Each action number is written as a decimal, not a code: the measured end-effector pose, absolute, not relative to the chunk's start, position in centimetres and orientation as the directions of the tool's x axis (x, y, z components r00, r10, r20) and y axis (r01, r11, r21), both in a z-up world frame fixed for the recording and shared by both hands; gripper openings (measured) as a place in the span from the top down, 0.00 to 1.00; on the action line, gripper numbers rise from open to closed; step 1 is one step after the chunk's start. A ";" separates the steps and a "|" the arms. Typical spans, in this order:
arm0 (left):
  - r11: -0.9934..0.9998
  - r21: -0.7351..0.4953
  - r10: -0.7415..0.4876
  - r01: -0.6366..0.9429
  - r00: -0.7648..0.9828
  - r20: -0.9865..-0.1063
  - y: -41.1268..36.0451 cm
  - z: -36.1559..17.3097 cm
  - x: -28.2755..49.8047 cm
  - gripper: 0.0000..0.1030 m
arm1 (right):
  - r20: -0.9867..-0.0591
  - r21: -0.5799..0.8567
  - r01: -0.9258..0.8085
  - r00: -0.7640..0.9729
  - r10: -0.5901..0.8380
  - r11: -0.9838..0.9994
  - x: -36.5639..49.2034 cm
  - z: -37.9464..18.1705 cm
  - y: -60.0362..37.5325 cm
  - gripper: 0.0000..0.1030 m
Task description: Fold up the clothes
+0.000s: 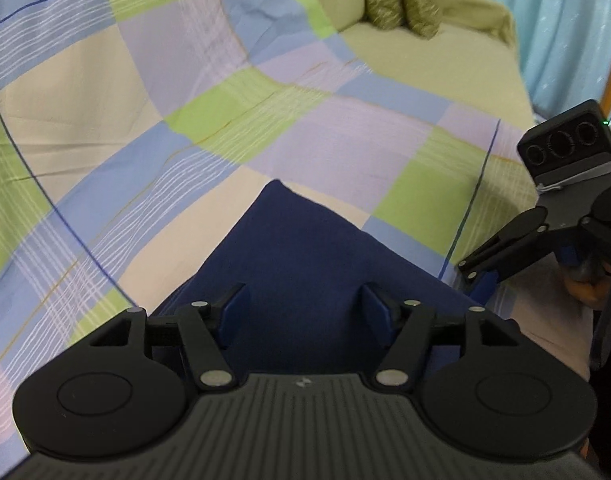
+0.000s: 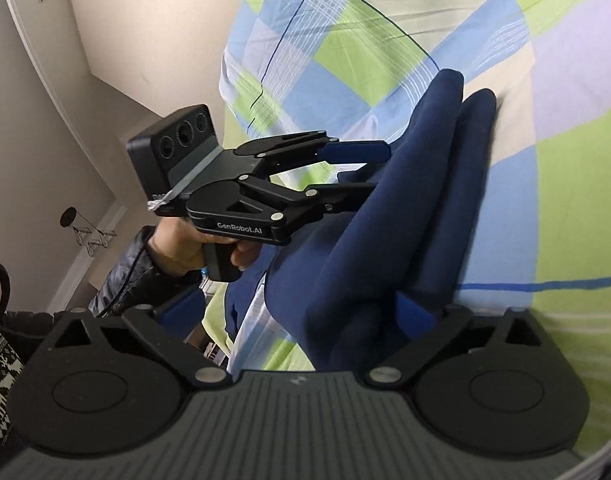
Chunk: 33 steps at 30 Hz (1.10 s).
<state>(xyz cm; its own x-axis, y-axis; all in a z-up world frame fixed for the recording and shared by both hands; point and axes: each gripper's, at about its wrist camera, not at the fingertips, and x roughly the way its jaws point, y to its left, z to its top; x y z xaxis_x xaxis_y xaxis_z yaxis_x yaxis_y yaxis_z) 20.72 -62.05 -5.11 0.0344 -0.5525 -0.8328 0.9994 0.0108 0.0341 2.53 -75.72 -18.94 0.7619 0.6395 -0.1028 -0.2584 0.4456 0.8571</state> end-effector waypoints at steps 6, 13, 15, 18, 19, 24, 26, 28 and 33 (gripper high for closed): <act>0.020 0.039 -0.559 0.999 0.044 -0.828 -61.4 -5.0 20.7 0.37 | -0.147 0.848 -0.221 0.775 0.615 0.482 2.4 -18.9 -74.5 0.04; 0.018 0.066 -0.572 0.998 0.064 -0.818 -61.1 -4.9 20.2 0.37 | -0.192 0.839 -0.186 0.779 0.597 0.512 2.2 -18.4 -74.2 0.04; 0.018 0.067 -0.574 0.998 0.066 -0.816 -61.1 -5.0 20.1 0.37 | -0.203 0.835 -0.180 0.778 0.594 0.520 2.4 -18.3 -74.0 0.04; 0.018 0.039 -0.586 0.999 0.042 -0.809 -60.6 -4.6 20.4 0.37 | -0.214 0.829 -0.176 0.778 0.591 0.531 3.5 -18.0 -73.8 0.04; 0.018 0.024 -0.591 1.000 0.030 -0.806 -60.5 -4.4 20.5 0.42 | -0.217 0.826 -0.178 0.776 0.592 0.535 3.8 -17.9 -73.8 0.04; -0.067 -0.160 -0.605 0.985 -0.167 -0.779 -59.1 -2.9 21.4 0.43 | -0.210 0.816 -0.206 0.765 0.609 0.540 4.4 -17.4 -74.5 0.04; -0.077 -0.136 -0.559 0.988 -0.156 -0.815 -59.5 -4.1 21.4 0.42 | -0.181 0.833 -0.218 0.761 0.624 0.508 5.1 -17.9 -74.9 0.03; -0.061 -0.156 -0.562 0.986 -0.163 -0.811 -59.6 -4.8 21.9 0.41 | -0.147 0.851 -0.232 0.755 0.639 0.471 5.8 -18.4 -75.1 0.00; -0.034 -0.130 -0.564 0.991 -0.127 -0.816 -59.7 -5.6 22.3 0.41 | -0.161 0.878 -0.221 0.701 0.695 0.426 5.8 -18.2 -74.9 0.00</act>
<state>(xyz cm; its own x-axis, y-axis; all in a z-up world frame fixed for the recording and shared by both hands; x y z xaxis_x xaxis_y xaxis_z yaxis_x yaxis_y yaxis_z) 22.34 -59.69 -5.64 -0.1267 -0.5641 -0.8159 0.9909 -0.0342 -0.1302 5.79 -74.94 -18.19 0.7006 0.6952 -0.1609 -0.2207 0.4256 0.8776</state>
